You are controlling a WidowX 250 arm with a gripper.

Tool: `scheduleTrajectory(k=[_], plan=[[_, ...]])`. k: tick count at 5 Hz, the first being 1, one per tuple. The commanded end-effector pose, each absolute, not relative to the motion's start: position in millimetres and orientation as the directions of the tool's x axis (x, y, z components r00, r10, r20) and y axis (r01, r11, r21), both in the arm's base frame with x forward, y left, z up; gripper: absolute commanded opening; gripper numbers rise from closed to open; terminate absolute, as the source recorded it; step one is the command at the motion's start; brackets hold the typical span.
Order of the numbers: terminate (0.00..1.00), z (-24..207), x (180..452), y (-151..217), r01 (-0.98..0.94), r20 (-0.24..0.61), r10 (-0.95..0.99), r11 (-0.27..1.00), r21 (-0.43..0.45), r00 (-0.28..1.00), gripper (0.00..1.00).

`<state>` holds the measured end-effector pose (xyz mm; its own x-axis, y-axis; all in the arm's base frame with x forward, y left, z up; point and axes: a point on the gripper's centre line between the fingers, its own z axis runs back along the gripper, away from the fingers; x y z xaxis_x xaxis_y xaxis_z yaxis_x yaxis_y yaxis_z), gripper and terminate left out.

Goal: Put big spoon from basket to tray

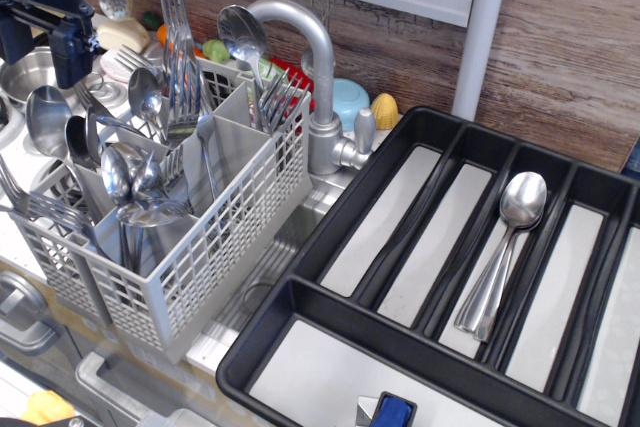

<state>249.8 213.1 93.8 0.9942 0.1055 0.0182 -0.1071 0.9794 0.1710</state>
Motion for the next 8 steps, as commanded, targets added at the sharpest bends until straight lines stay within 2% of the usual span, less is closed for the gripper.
scheduleTrajectory(k=[1,4,5,6,7,8], plan=[[0.0,93.8,249.8,213.1,-0.107,0.018,0.106,0.979,0.171,0.994,1.0],[0.0,68.1,251.0,232.0,-0.067,0.076,0.055,0.984,0.166,0.996,1.0],[0.0,64.8,251.2,235.0,-0.066,0.059,0.058,0.987,0.144,0.997,0.0],[0.0,63.8,248.9,235.9,-0.075,0.047,0.069,0.989,0.126,0.996,0.0],[0.0,72.2,247.0,231.2,-0.085,0.038,0.08,0.985,0.149,0.996,0.0],[0.0,101.9,249.4,226.7,-0.076,0.01,0.075,0.97,0.233,0.997,0.0]])
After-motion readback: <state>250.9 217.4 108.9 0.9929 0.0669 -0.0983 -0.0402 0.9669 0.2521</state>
